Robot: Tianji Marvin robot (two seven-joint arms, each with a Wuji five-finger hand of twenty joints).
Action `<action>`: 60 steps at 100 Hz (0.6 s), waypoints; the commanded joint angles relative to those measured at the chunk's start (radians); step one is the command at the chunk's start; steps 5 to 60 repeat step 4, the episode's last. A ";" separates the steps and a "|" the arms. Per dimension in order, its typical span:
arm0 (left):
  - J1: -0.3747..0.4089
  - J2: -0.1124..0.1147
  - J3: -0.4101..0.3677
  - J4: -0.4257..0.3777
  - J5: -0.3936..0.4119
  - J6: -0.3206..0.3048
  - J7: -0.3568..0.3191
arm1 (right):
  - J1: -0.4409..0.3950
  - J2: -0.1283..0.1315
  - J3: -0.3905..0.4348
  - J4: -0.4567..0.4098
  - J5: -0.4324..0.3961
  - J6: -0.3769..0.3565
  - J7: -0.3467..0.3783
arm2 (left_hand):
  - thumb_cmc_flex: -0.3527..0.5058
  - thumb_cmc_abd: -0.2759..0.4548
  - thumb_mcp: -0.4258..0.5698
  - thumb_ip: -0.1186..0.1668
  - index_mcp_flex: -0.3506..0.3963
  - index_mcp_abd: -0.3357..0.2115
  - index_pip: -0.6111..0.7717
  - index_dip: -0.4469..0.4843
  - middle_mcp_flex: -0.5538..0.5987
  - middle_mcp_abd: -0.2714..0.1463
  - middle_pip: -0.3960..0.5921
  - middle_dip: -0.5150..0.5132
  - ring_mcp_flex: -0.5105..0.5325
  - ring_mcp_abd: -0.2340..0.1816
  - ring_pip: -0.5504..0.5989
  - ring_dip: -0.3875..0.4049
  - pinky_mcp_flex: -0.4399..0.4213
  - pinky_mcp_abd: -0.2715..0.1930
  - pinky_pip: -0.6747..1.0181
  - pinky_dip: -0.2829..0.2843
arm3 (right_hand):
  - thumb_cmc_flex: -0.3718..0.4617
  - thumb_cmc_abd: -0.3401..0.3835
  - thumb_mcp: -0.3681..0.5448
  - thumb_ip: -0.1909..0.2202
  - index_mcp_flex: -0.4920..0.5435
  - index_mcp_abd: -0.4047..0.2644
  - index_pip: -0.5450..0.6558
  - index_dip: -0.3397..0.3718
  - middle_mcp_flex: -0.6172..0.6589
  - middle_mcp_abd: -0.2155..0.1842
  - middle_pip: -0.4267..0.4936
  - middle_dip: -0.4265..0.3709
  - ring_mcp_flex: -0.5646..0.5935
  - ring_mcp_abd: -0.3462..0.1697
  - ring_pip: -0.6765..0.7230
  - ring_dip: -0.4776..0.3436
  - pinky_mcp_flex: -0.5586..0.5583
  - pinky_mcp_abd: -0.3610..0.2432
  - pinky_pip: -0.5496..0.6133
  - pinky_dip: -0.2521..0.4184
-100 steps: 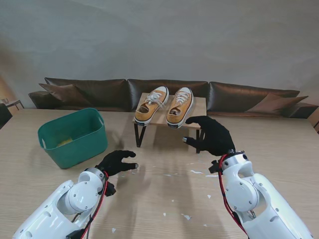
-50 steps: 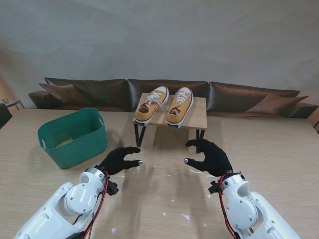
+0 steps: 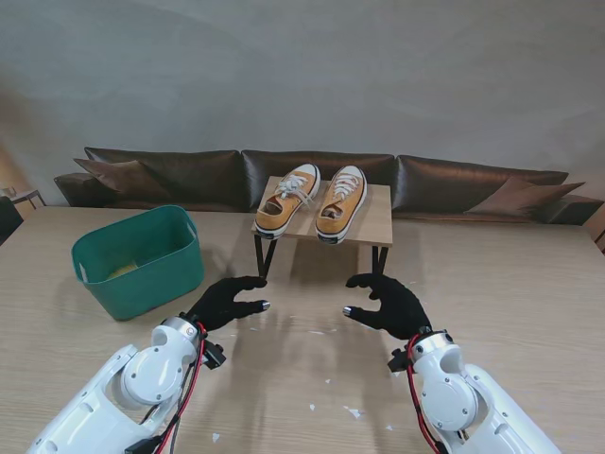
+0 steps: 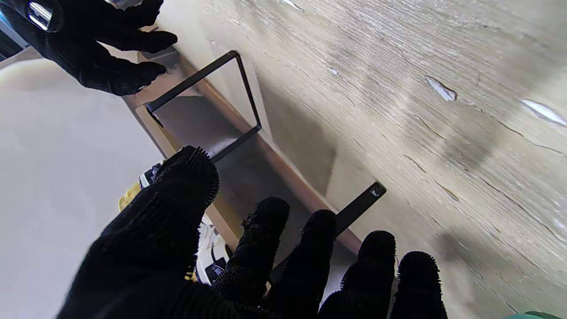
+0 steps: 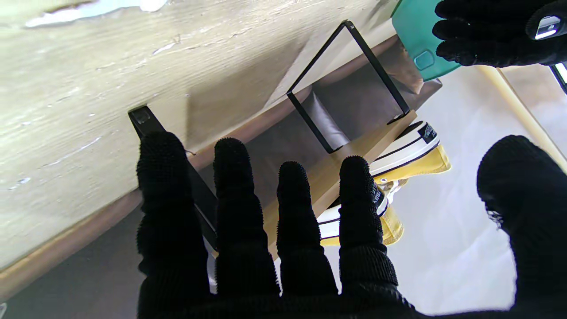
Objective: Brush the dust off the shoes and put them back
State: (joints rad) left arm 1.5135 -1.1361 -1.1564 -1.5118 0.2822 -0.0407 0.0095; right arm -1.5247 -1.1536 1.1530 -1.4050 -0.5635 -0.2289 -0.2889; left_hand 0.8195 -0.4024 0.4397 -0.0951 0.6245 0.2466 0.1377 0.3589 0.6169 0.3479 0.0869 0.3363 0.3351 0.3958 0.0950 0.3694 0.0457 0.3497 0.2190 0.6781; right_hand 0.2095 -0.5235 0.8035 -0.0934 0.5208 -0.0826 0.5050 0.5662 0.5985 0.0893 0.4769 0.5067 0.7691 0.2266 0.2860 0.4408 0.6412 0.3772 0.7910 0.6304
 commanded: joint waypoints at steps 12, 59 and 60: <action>-0.008 -0.007 0.006 0.004 -0.004 0.003 -0.024 | 0.001 -0.004 -0.005 0.009 0.002 -0.004 0.016 | -0.026 -0.016 0.005 0.022 -0.006 -0.014 0.000 -0.008 -0.027 -0.015 -0.005 -0.007 -0.025 -0.017 -0.001 -0.015 -0.008 -0.023 -0.026 -0.004 | -0.005 0.007 0.035 0.012 -0.001 -0.016 0.000 0.011 -0.023 -0.026 0.001 -0.010 -0.041 -0.013 0.000 -0.010 -0.339 -0.005 -0.027 0.015; -0.008 -0.007 0.006 0.004 -0.004 0.003 -0.024 | 0.001 -0.004 -0.005 0.009 0.002 -0.004 0.016 | -0.026 -0.016 0.005 0.022 -0.006 -0.014 0.000 -0.008 -0.027 -0.015 -0.005 -0.007 -0.025 -0.017 -0.001 -0.015 -0.008 -0.023 -0.026 -0.004 | -0.005 0.007 0.035 0.012 -0.001 -0.016 0.000 0.011 -0.023 -0.026 0.001 -0.010 -0.041 -0.013 0.000 -0.010 -0.339 -0.005 -0.027 0.015; -0.008 -0.007 0.006 0.004 -0.004 0.003 -0.024 | 0.001 -0.004 -0.005 0.009 0.002 -0.004 0.016 | -0.026 -0.016 0.005 0.022 -0.006 -0.014 0.000 -0.008 -0.027 -0.015 -0.005 -0.007 -0.025 -0.017 -0.001 -0.015 -0.008 -0.023 -0.026 -0.004 | -0.005 0.007 0.035 0.012 -0.001 -0.016 0.000 0.011 -0.023 -0.026 0.001 -0.010 -0.041 -0.013 0.000 -0.010 -0.339 -0.005 -0.027 0.015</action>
